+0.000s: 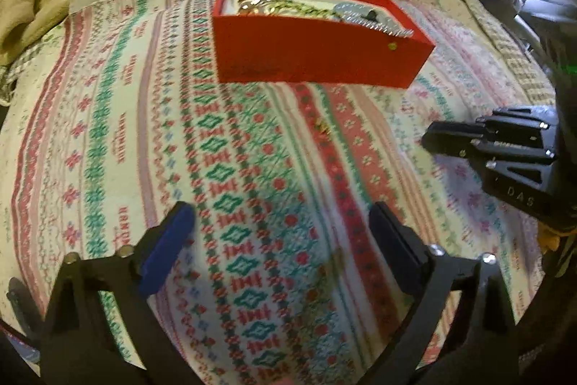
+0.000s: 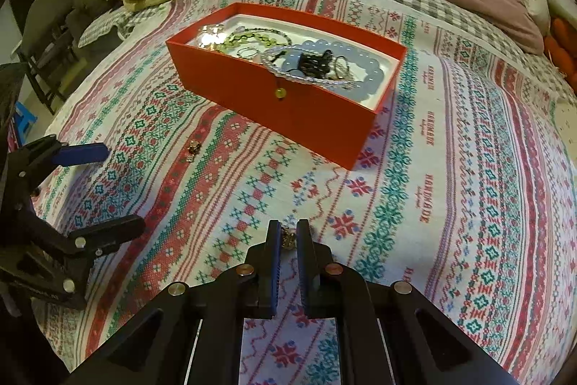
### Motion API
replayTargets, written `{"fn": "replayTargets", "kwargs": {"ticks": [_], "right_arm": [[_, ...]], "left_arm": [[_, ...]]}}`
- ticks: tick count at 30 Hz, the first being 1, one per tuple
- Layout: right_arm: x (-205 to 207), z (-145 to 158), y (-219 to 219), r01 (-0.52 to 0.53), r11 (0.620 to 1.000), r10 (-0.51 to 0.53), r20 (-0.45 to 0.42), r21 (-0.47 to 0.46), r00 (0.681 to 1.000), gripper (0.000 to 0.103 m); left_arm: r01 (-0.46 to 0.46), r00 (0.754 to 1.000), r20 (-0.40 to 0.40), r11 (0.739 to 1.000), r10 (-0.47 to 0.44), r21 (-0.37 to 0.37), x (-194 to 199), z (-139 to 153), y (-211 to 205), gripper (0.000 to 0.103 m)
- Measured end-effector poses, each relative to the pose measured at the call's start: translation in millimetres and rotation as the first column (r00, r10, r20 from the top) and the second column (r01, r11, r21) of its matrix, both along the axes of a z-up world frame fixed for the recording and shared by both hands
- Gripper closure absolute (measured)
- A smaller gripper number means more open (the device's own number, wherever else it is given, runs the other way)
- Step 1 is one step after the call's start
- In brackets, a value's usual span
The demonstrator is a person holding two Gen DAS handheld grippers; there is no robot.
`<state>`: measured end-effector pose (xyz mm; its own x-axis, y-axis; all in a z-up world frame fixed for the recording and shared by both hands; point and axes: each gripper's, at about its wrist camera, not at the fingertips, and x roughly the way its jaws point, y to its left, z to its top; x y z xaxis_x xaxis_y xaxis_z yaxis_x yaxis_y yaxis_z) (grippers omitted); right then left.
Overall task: Organize jewelry
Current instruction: 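Grasp a small gold earring with right tool while left tool grasps another, then lift both held earrings and carry them over the red box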
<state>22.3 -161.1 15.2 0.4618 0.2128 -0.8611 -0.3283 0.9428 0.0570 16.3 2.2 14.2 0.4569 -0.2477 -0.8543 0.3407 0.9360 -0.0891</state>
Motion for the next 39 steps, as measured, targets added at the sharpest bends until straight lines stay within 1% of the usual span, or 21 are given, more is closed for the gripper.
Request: {"fn": "replayTargets", "kwargs": {"ticks": [1,2,6,7,8,9,13,16,19,21,23,26,27,28,31,33,35,36,37,38,39], "right_arm": [[-0.6,0.6,-1.7,0.001,1.000,-0.001,0.001,0.001,1.000,0.095],[-1.4,1.5,-3.4,0.003,1.000,-0.003,0.002,0.004,1.000,0.095],[-3.8,4.9,-8.4,0.006,1.000,-0.006,0.007,0.009,1.000,0.095],[-4.0,5.7,-9.1,0.007,1.000,-0.007,0.008,0.010,1.000,0.095],[-4.1,6.1,-10.1,0.008,1.000,-0.008,0.009,0.012,1.000,0.095],[-4.3,6.4,-10.6,0.009,1.000,-0.009,0.009,0.013,1.000,0.095],[-5.2,7.1,-14.1,0.011,1.000,-0.011,0.008,0.016,1.000,0.095],[-5.0,7.1,-16.7,0.016,1.000,-0.016,0.005,0.017,1.000,0.095],[-5.9,8.3,-18.9,0.019,1.000,-0.019,0.005,0.020,1.000,0.095],[-5.6,8.9,-20.6,0.021,1.000,-0.021,0.006,0.022,1.000,0.095],[-5.2,9.4,-21.8,0.022,0.999,-0.022,0.005,0.025,1.000,0.095],[-5.6,9.9,-25.2,0.024,0.999,-0.024,0.003,0.048,1.000,0.093],[-5.6,9.1,-25.2,0.021,0.998,-0.021,-0.002,0.055,1.000,0.092],[-5.6,7.6,-24.4,0.014,0.998,-0.014,-0.011,0.057,1.000,0.088],[-8.8,0.9,-14.6,-0.045,0.999,0.045,-0.024,0.024,0.999,0.085],[-10.1,-2.6,-8.5,-0.066,0.998,0.066,-0.030,0.001,0.997,0.084],[-10.4,-3.3,-2.9,-0.077,0.997,0.076,-0.028,-0.007,0.997,0.079],[-9.7,-3.3,-1.5,-0.078,0.997,0.078,-0.031,0.001,0.996,0.072],[-8.5,-3.5,-0.1,-0.076,0.997,0.076,-0.037,0.016,0.996,0.055],[-7.7,-3.7,0.8,-0.072,0.997,0.072,-0.034,0.022,0.997,0.045],[-7.0,-4.1,2.9,-0.068,0.997,0.069,-0.029,0.021,0.997,0.038]], "left_arm": [[0.004,1.000,0.005,1.000,-0.004,-0.008,1.2,1.3,-1.2,0.017],[0.009,1.000,0.011,1.000,-0.009,-0.017,2.3,2.8,-2.5,0.025],[0.040,0.999,0.027,0.998,-0.039,-0.048,8.4,4.8,-11.6,0.046],[0.045,0.999,0.031,0.998,-0.044,-0.051,9.5,4.7,-13.8,0.049],[0.053,0.998,0.033,0.997,-0.052,-0.055,11.2,4.3,-17.1,0.054],[0.060,0.998,0.036,0.997,-0.058,-0.056,12.1,3.7,-20.0,0.058],[0.078,0.996,0.042,0.996,-0.077,-0.039,17.9,0.2,-31.2,0.060],[0.073,0.996,0.043,0.997,-0.072,-0.030,21.9,-1.3,-35.9,0.066],[0.057,0.998,0.043,0.998,-0.056,-0.019,25.7,-2.8,-37.6,0.075],[0.044,0.998,0.041,0.999,-0.044,-0.012,27.7,-3.2,-37.6,0.087],[0.034,0.999,0.037,0.999,-0.033,-0.013,28.4,-3.5,-35.8,0.096],[0.030,0.999,0.037,0.999,-0.030,-0.017,27.9,-3.3,-34.0,0.097],[0.032,0.999,0.039,0.999,-0.031,-0.014,27.3,-3.2,-34.1,0.098],[0.033,0.999,0.042,0.999,-0.032,-0.009,26.4,-2.8,-34.1,0.098],[0.032,0.999,0.044,0.999,-0.032,-0.001,25.0,-1.9,-33.9,0.098],[0.032,0.999,0.042,1.000,-0.032,0.001,24.2,-1.3,-33.6,0.098],[0.032,0.999,0.041,0.999,-0.032,0.002,23.1,-1.1,-33.5,0.098],[0.032,0.999,0.041,0.999,-0.032,0.003,22.8,-1.1,-33.5,0.098],[0.032,0.999,0.041,0.999,-0.033,0.003,23.0,-1.2,-33.6,0.098],[0.033,0.999,0.042,0.999,-0.033,0.005,22.6,-1.2,-33.5,0.098],[0.034,0.999,0.042,0.999,-0.034,0.006,22.4,-1.3,-33.5,0.098]]}}
